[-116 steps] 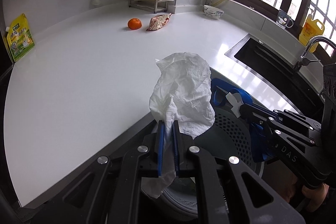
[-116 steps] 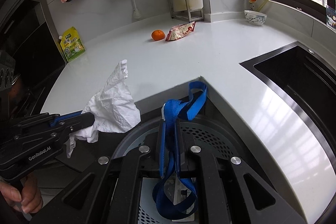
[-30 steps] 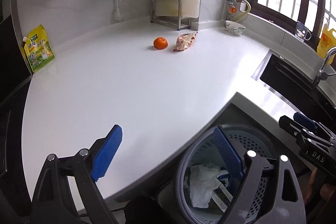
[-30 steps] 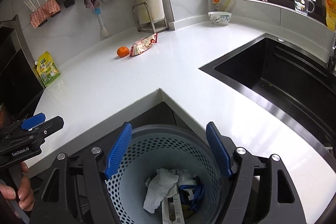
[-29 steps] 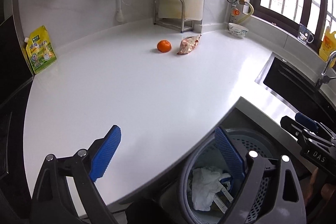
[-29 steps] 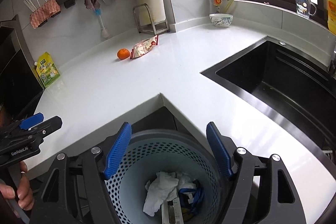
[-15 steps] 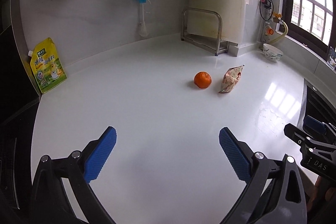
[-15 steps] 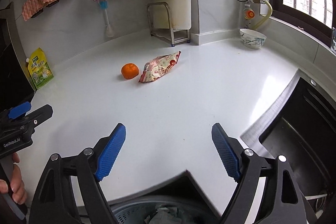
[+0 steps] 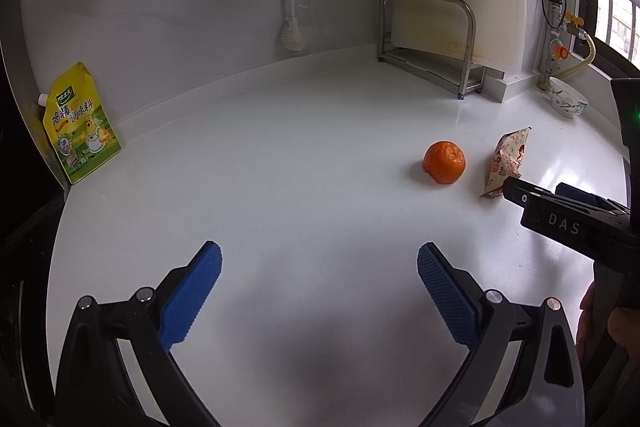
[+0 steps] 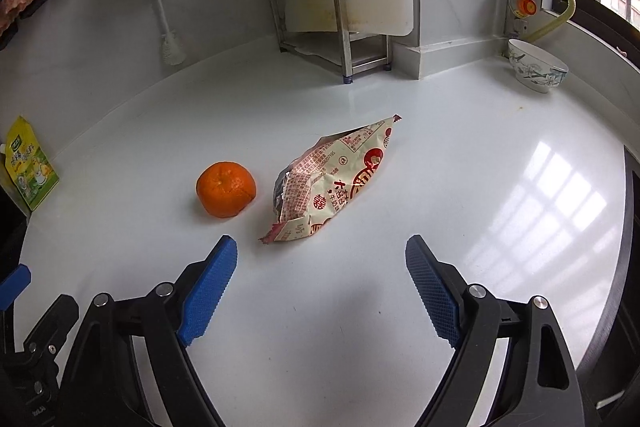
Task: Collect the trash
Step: 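Grasp the printed snack wrapper with the right tool while the left tool approaches the orange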
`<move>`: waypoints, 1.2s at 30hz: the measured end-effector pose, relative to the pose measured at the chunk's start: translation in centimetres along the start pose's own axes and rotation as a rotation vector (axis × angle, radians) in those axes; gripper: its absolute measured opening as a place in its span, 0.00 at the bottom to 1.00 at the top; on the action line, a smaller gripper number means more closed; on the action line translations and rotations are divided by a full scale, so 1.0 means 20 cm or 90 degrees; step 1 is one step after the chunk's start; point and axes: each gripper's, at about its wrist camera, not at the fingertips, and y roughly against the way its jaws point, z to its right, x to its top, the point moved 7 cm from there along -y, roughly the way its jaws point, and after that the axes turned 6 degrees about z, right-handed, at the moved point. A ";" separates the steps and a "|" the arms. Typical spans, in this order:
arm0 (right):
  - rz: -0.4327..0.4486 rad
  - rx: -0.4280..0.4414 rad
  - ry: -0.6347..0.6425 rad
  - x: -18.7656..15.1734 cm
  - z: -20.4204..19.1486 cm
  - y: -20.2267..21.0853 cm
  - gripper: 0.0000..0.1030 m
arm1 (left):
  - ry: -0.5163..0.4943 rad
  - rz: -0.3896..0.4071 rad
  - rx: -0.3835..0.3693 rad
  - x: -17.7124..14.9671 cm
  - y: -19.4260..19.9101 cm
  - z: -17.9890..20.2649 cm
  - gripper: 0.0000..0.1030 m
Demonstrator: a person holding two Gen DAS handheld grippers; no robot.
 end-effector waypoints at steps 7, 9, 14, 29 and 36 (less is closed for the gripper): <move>-0.039 -0.038 -0.047 0.03 0.03 -0.16 0.80 | 0.013 -0.003 -0.001 0.01 -0.04 -0.03 0.94; -0.038 -0.047 -0.047 0.05 0.03 -0.18 0.80 | 0.014 -0.001 -0.001 0.01 -0.05 -0.03 0.94; -0.044 -0.067 -0.028 0.06 0.05 -0.21 0.79 | 0.012 -0.004 -0.003 0.02 -0.07 -0.01 0.94; -0.040 0.017 -0.057 0.00 0.26 -0.03 0.25 | 0.023 -0.035 -0.069 0.09 -0.26 0.32 0.94; -0.024 0.057 -0.084 -0.05 0.34 0.12 0.25 | 0.014 -0.063 -0.073 0.15 -0.43 0.49 0.94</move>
